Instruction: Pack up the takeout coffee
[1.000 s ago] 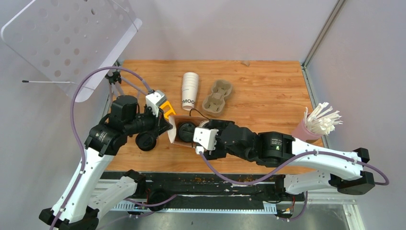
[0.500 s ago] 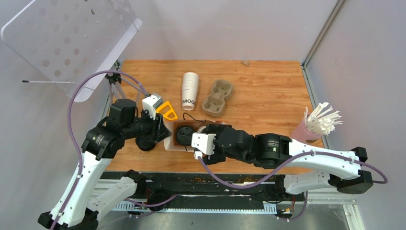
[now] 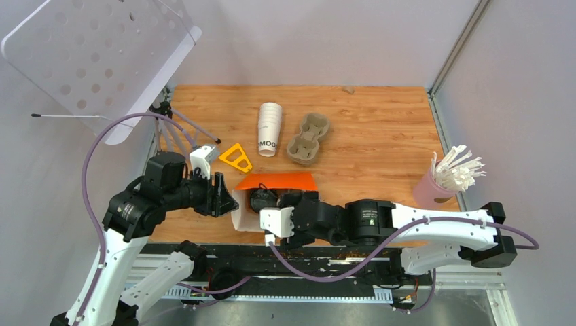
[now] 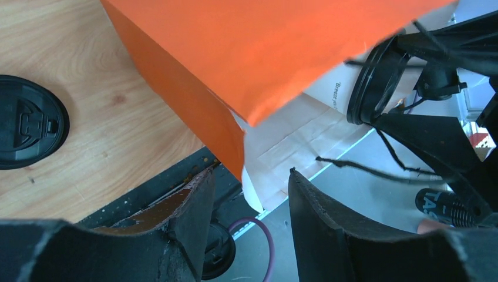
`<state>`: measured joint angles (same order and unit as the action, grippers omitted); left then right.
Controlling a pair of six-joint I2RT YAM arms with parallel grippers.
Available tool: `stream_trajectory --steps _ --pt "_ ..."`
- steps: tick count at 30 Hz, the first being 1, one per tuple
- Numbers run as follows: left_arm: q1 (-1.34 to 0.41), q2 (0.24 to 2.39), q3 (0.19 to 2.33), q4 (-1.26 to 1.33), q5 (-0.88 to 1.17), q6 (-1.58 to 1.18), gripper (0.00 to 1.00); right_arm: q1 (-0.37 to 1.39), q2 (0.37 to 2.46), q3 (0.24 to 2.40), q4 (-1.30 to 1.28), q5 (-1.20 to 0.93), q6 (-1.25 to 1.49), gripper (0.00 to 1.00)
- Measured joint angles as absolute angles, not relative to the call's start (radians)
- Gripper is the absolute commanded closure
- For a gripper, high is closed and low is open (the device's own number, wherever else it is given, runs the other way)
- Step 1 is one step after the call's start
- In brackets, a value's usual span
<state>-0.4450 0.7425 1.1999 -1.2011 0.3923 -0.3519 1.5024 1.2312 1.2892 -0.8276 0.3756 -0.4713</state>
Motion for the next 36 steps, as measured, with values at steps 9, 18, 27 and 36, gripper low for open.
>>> stream_trajectory --steps 9,18,27,36 --pt "-0.445 0.741 1.168 -1.206 0.386 -0.361 0.6 1.526 1.286 1.29 -0.83 0.419 -0.452 0.33" --pt "-0.445 0.736 1.146 -1.166 0.405 -0.352 0.61 1.528 1.308 1.289 -0.83 0.475 -0.454 0.33" --pt "-0.445 0.736 1.145 -1.158 0.411 -0.336 0.79 1.528 1.325 1.262 -0.799 0.508 -0.499 0.32" --pt "-0.445 0.73 1.115 -1.126 0.431 -0.335 0.85 1.522 1.349 1.222 -0.765 0.514 -0.52 0.32"
